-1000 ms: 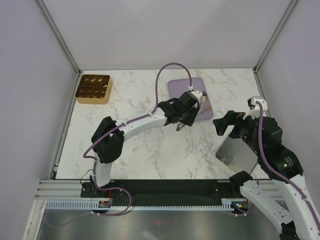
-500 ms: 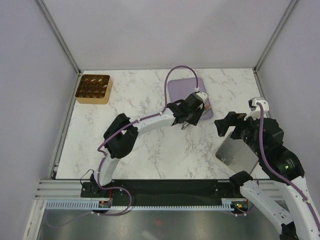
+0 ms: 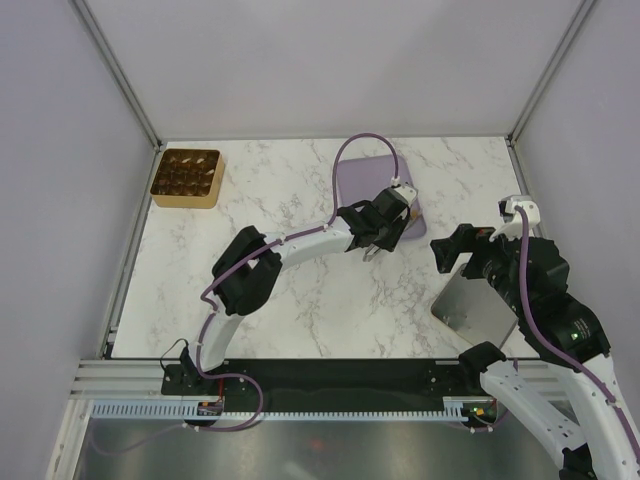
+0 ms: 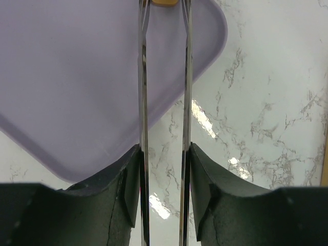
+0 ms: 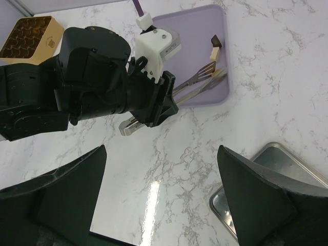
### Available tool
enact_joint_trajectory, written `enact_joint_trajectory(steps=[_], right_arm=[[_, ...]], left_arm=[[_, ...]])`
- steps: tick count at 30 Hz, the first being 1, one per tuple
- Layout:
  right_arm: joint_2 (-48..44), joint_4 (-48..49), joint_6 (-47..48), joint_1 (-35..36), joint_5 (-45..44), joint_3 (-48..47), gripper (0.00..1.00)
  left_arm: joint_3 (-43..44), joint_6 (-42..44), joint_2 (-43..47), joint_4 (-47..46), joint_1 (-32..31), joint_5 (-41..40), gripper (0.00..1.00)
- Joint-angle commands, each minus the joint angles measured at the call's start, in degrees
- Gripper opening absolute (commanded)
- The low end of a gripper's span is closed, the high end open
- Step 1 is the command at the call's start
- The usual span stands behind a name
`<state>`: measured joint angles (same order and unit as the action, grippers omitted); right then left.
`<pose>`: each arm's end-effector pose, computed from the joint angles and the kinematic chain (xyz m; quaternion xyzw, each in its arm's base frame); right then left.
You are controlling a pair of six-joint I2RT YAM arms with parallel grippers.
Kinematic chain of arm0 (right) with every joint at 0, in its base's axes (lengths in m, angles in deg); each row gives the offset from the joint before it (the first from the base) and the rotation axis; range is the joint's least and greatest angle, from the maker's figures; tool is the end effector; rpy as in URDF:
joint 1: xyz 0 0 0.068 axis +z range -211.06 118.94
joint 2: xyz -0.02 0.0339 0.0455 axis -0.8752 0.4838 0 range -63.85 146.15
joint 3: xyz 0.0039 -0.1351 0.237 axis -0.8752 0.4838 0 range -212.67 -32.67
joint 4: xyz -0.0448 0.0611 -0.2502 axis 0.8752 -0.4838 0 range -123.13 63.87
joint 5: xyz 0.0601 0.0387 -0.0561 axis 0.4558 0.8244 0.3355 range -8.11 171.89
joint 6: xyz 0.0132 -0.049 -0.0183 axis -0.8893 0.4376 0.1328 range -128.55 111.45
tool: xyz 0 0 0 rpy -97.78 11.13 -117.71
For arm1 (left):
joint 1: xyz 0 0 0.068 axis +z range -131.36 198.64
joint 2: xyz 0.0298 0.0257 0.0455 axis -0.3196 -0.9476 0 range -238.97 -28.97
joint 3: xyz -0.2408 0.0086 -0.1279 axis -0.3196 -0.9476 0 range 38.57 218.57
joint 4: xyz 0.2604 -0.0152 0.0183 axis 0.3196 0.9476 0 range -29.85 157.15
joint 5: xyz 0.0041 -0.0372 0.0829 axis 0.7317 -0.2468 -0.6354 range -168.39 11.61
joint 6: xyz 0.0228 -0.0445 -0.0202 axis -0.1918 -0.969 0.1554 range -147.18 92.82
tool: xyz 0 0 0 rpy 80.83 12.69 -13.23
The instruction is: Pack the chocolate
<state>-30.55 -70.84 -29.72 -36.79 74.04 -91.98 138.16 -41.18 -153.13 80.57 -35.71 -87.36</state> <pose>0.0901 0.0353 0.3847 0.0179 0.8115 0.1732 0.5578 0.2920 -0.3976 0.2074 0.2895 0.8748 -0.1545 0.3563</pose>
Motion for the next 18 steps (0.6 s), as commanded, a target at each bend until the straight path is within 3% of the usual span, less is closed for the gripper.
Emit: enact_joint_trajectory(steps=[1, 12, 18], right_arm=[[-0.8, 0.4, 0.6, 0.1, -1.0, -0.6, 0.98], [-1.3, 0.1, 0.2, 0.1, -1.0, -0.8, 0.98], [-1.5, 0.1, -0.5, 0.2, -0.5, -0.9, 0.98]], left_arm=[[2.5, 2.1, -0.6, -2.6, -0.1, -2.2, 0.46], [2.5, 2.0, 0.2, 0.0, -0.1, -4.1, 0.40], [-0.6, 1.1, 6.0, 2.6, -0.1, -6.8, 0.40]])
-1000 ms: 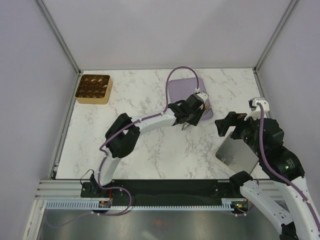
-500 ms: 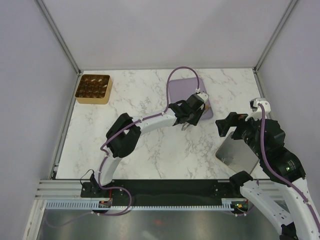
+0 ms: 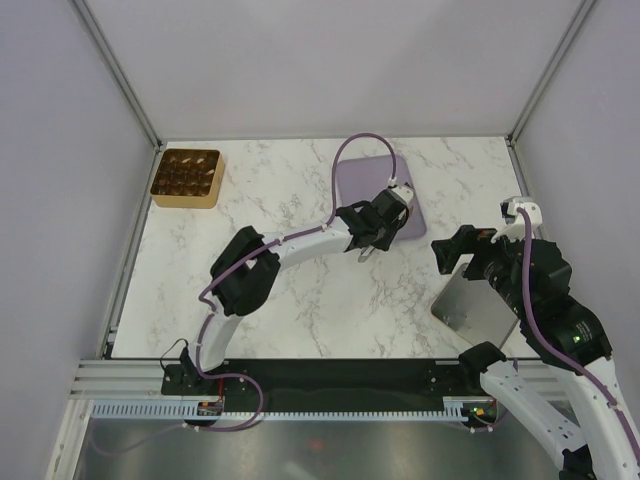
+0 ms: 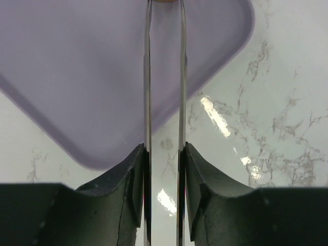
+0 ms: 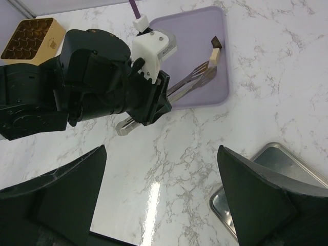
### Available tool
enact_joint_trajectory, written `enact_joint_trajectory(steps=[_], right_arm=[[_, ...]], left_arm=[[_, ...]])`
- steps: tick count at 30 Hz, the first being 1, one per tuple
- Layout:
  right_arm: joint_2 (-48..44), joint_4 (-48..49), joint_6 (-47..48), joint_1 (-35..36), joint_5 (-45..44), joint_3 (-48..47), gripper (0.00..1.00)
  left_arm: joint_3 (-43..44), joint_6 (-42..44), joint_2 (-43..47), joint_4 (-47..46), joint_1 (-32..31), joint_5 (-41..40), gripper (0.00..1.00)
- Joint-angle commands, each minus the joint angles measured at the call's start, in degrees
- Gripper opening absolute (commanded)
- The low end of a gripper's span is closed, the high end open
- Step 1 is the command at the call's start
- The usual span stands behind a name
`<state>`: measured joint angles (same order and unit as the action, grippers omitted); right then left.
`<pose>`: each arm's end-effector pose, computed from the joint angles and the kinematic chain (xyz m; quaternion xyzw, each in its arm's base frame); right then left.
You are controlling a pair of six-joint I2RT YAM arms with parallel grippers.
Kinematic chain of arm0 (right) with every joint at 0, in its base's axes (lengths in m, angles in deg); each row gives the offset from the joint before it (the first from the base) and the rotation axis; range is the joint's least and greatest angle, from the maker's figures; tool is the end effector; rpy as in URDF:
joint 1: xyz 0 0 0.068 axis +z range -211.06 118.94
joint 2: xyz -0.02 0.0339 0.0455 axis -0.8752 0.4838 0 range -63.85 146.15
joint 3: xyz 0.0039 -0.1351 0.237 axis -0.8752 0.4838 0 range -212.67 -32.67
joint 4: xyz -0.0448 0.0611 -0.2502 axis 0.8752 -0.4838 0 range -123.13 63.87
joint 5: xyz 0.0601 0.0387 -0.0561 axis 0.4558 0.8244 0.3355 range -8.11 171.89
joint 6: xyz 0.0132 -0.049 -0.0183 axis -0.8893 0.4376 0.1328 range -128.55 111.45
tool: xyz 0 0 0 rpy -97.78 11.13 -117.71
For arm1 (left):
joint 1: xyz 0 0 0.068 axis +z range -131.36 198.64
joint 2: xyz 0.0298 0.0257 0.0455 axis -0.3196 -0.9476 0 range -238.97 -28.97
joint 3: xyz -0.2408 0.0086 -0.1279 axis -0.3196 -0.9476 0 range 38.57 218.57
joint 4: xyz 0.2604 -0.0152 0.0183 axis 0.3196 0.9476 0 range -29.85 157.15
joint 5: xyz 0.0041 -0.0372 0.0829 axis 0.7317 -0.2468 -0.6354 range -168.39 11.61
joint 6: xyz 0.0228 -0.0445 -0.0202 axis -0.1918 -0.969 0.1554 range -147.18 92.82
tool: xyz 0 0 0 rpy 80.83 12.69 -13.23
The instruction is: Pack the chocolate
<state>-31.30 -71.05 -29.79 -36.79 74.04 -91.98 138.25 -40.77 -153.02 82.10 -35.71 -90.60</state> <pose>0.0867 0.0338 0.3853 0.0187 0.8087 0.1752 0.5611 0.2922 -0.3945 0.2071 0.2843 0.8790 -0.1248 0.3620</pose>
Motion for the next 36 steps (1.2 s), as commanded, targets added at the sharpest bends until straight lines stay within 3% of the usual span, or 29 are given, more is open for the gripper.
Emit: enact_joint_trajectory(steps=[1, 9, 15, 18, 26, 33, 36], right_arm=[[-0.7, 0.3, -0.4, 0.1, -0.3, -0.9, 0.98], [-0.7, 0.5, -1.2, 0.2, 0.3, -0.7, 0.98], [-0.4, 1.0, -1.3, 0.1, 0.8, -0.6, 0.98], [-0.5, 1.2, -1.2, 0.2, 0.9, -0.5, 0.98], [-0.2, 3.7, -1.9, 0.2, 2.8, 2.1, 0.98], [1.1, 6.1, -1.6, 0.2, 3.7, 3.6, 0.98], [1.6, 6.8, -1.6, 0.1, 3.9, 4.3, 0.98]], left_arm=[[-1.7, 0.4, 6.8, 1.6, -0.1, -3.8, 0.40], [-3.5, -2.3, 14.8, 8.8, 0.5, -5.4, 0.39], [-0.7, -3.6, 18.8, 14.9, 5.2, -3.4, 0.38], [0.2, -3.3, 22.1, 18.9, 10.9, -3.5, 0.37], [-3.2, -1.4, 30.8, 24.0, 34.7, 0.2, 0.36], [-4.3, -1.2, 29.3, 24.1, 52.8, 5.9, 0.36], [-2.9, -1.6, 27.5, 24.0, 56.4, 7.1, 0.36]])
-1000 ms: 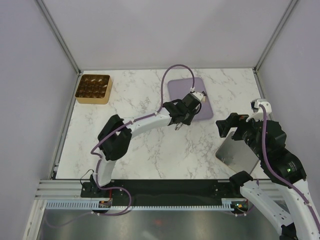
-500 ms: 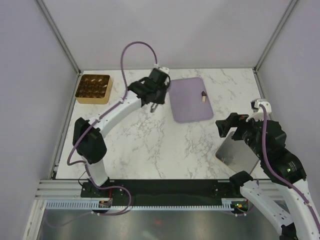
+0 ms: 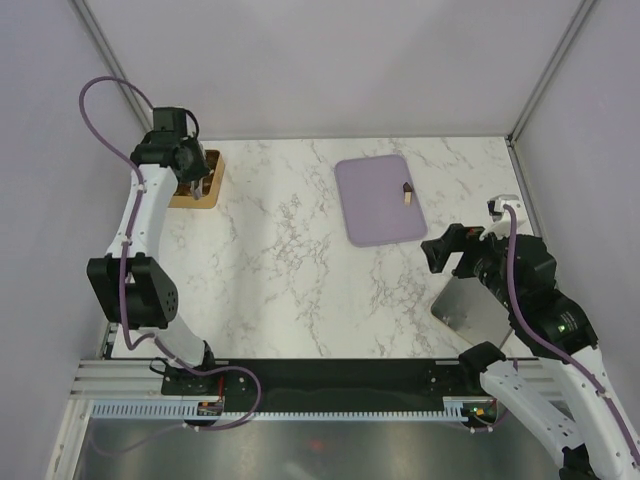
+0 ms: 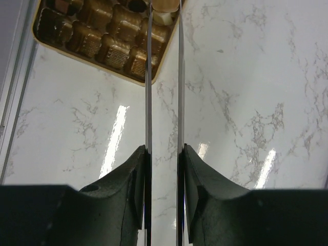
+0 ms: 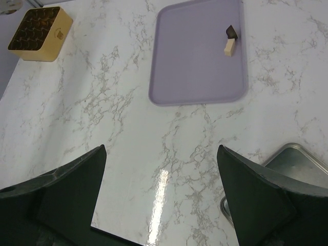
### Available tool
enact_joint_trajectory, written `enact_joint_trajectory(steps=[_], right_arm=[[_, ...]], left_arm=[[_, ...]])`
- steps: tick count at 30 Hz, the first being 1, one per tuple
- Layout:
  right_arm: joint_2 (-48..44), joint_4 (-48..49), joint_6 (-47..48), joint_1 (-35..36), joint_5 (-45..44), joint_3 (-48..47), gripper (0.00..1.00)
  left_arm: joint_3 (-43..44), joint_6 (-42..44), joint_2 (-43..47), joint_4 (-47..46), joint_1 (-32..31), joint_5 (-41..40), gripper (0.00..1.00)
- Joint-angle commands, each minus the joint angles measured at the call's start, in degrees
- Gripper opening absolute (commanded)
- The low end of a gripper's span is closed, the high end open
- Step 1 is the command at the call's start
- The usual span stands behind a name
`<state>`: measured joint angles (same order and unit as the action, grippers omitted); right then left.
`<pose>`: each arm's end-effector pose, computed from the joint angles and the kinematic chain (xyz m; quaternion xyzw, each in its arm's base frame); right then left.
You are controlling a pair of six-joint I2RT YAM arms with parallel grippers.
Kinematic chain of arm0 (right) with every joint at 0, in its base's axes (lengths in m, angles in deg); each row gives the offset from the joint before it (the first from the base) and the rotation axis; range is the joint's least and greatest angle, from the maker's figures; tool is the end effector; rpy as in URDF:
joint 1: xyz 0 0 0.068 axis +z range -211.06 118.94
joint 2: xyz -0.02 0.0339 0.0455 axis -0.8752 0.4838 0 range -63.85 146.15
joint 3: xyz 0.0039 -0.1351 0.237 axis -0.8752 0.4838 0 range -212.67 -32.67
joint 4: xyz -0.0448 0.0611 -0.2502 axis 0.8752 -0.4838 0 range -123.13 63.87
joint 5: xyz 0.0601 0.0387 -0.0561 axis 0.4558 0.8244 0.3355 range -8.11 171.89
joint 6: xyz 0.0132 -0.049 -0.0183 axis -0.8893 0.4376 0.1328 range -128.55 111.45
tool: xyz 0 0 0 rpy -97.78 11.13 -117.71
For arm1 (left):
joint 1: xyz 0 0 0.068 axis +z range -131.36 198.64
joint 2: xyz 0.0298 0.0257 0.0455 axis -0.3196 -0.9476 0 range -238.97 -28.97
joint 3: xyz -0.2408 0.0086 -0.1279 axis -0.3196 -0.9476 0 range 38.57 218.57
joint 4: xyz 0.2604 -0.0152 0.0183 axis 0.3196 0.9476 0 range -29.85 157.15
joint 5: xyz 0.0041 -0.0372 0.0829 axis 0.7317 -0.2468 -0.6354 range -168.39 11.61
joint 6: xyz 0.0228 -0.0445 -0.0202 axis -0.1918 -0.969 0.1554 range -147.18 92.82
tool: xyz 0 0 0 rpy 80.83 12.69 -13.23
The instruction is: Pack the chocolate
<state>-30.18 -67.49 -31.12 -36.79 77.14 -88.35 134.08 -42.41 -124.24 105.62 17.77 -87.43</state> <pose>0.0998 0.0418 0.3710 0.0118 0.8155 0.1986 0.5435 0.3659 0.0000 0.3599 -0.1450 0.9108 0.0191 0.3861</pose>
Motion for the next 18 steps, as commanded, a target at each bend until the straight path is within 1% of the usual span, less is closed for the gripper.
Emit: enact_joint_trajectory(steps=[1, 6, 18], right_arm=[[0.7, 3.7, -0.4, 0.2, 0.8, 0.7, 0.98], [1.3, 4.5, -0.5, 0.1, 0.7, 1.8, 0.98], [3.2, 5.9, 0.2, 0.1, -0.1, 2.8, 0.98]], left_arm=[[1.6, -0.2, -2.5, 0.5, 4.7, 3.9, 0.36], [4.0, -1.1, -6.2, 0.5, 8.2, 2.9, 0.36], [6.8, 0.4, -12.1, -0.5, 10.0, -2.5, 0.36]])
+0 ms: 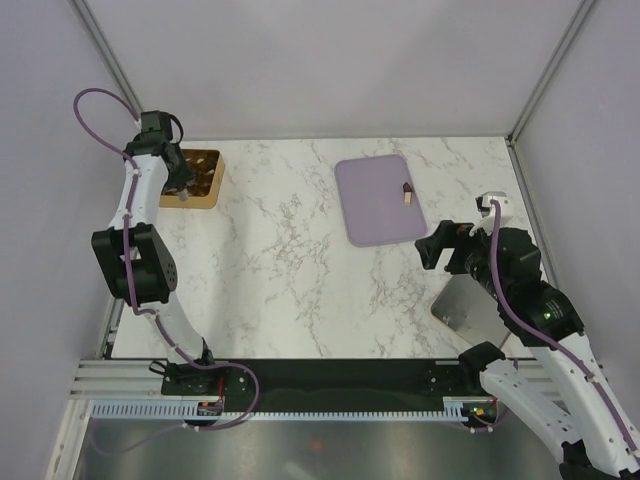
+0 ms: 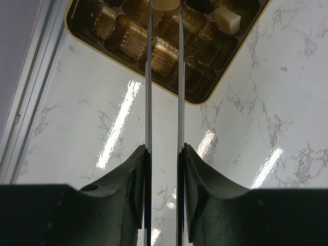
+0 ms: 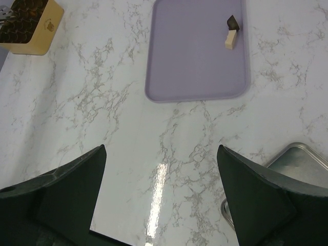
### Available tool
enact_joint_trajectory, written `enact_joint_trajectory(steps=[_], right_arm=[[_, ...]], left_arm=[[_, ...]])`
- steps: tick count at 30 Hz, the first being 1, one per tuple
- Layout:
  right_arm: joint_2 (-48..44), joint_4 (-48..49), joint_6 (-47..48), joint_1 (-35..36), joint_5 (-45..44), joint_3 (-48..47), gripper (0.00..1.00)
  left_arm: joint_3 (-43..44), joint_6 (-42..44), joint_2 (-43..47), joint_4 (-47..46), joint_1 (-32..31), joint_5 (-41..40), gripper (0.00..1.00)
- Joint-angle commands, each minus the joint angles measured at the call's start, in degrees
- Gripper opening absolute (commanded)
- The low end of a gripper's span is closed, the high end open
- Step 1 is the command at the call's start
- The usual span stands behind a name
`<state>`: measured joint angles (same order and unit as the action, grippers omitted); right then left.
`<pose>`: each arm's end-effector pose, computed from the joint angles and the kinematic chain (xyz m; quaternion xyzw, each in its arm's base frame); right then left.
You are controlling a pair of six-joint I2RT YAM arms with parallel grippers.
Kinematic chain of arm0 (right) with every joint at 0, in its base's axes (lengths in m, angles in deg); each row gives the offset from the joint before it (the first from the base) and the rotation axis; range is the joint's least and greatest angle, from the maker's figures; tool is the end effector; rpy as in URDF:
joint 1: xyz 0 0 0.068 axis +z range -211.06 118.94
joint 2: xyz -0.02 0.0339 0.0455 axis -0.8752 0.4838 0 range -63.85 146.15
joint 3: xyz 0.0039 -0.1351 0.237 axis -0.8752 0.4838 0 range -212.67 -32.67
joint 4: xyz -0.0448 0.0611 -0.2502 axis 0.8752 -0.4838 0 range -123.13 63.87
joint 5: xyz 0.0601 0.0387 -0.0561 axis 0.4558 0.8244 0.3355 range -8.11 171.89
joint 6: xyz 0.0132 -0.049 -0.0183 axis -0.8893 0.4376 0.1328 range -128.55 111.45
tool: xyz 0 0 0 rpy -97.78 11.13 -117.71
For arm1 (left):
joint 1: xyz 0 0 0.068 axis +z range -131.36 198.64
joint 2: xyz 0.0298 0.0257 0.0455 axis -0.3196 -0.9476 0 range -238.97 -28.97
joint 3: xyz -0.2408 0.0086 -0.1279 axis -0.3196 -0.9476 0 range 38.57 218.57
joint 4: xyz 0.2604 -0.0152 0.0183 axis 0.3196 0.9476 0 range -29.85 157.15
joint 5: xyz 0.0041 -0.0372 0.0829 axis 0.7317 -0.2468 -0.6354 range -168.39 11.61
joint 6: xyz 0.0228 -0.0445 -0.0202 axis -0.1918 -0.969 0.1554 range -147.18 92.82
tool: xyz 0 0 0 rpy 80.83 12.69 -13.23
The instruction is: Pack the chocolate
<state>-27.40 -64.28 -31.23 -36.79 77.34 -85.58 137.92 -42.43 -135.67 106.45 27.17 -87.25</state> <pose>0.1172 0.0497 0.3568 0.0108 0.8271 0.1933 0.5276 0.4059 0.0664 0.3065 -0.2188 0.9220 0.0551 0.3148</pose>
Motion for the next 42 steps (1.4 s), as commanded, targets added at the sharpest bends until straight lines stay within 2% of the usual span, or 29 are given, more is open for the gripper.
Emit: enact_joint_trajectory(steps=[1, 12, 18, 29, 34, 42], right_arm=[[0.7, 2.7, 0.4, 0.1, -0.5, 0.0, 0.98], [2.0, 3.3, 0.4, 0.2, -0.9, -0.1, 0.98], [2.0, 3.4, 0.2, 0.2, -1.2, -0.4, 0.98], [2.0, 2.3, -0.9, 0.1, -1.1, -1.8, 0.98], [1.4, 1.3, -1.3, 0.2, -1.1, -3.4, 0.98], [-0.7, -1.3, -1.1, 0.2, -2.3, -4.8, 0.98]], left_arm=[[2.8, 0.4, -0.7, -1.5, 0.6, -3.2, 0.36], [3.7, 1.4, -3.3, -2.6, 1.1, -3.7, 0.38], [3.4, 1.4, -3.3, -2.6, 1.2, -3.7, 0.45], [1.7, 0.7, 3.2, -2.5, 0.3, 1.2, 0.49], [-2.3, 1.0, 7.7, -2.7, -7.8, 0.5, 0.48], [-3.2, -2.4, 9.6, -5.8, -32.3, -2.1, 0.47]])
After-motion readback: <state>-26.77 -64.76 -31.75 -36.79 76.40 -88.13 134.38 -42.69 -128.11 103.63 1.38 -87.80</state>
